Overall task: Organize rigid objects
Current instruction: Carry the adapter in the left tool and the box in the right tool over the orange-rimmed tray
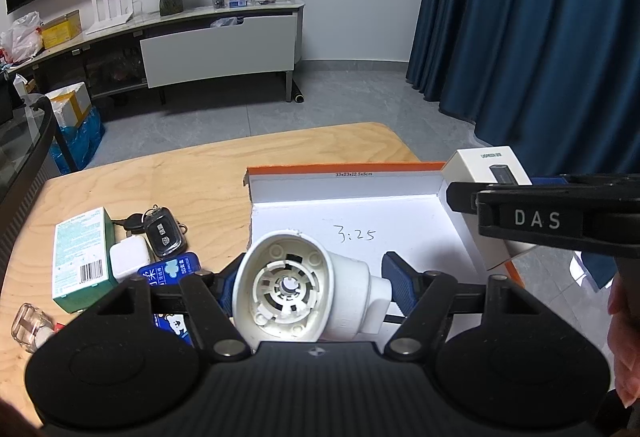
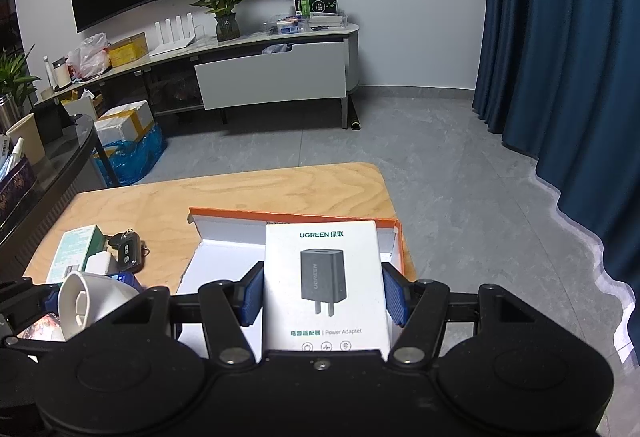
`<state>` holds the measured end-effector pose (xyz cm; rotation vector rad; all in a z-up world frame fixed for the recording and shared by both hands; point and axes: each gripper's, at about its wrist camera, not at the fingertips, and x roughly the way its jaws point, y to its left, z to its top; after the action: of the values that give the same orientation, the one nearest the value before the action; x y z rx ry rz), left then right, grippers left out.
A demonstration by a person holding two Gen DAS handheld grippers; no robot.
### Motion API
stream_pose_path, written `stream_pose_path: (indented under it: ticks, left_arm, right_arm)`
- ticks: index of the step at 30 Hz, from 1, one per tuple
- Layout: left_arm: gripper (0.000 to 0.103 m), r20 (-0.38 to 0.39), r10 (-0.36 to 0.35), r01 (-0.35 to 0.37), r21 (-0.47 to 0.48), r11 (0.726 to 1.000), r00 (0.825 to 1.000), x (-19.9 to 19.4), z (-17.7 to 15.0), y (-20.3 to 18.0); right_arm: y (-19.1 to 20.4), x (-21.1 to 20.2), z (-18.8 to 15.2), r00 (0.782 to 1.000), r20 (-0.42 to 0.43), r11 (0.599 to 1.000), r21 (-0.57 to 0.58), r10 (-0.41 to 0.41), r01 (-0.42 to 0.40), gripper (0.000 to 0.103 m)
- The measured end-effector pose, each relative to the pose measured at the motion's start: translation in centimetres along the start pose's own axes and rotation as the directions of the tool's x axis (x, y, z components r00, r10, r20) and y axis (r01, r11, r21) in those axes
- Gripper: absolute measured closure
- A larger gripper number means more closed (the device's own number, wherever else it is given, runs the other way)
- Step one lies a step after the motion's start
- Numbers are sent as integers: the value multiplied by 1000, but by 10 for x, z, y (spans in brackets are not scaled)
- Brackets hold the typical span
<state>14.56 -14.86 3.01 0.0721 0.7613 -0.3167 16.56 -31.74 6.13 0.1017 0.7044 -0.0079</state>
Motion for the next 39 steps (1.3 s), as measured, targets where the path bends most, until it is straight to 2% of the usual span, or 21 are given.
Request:
stream_pose_path:
  ticks: [39]
  left_arm:
    - [32, -26, -18, 19, 8, 1000, 999, 15, -4, -4]
  right_arm:
    - [4, 23, -5, 999, -45, 1000, 3, -4, 5, 32]
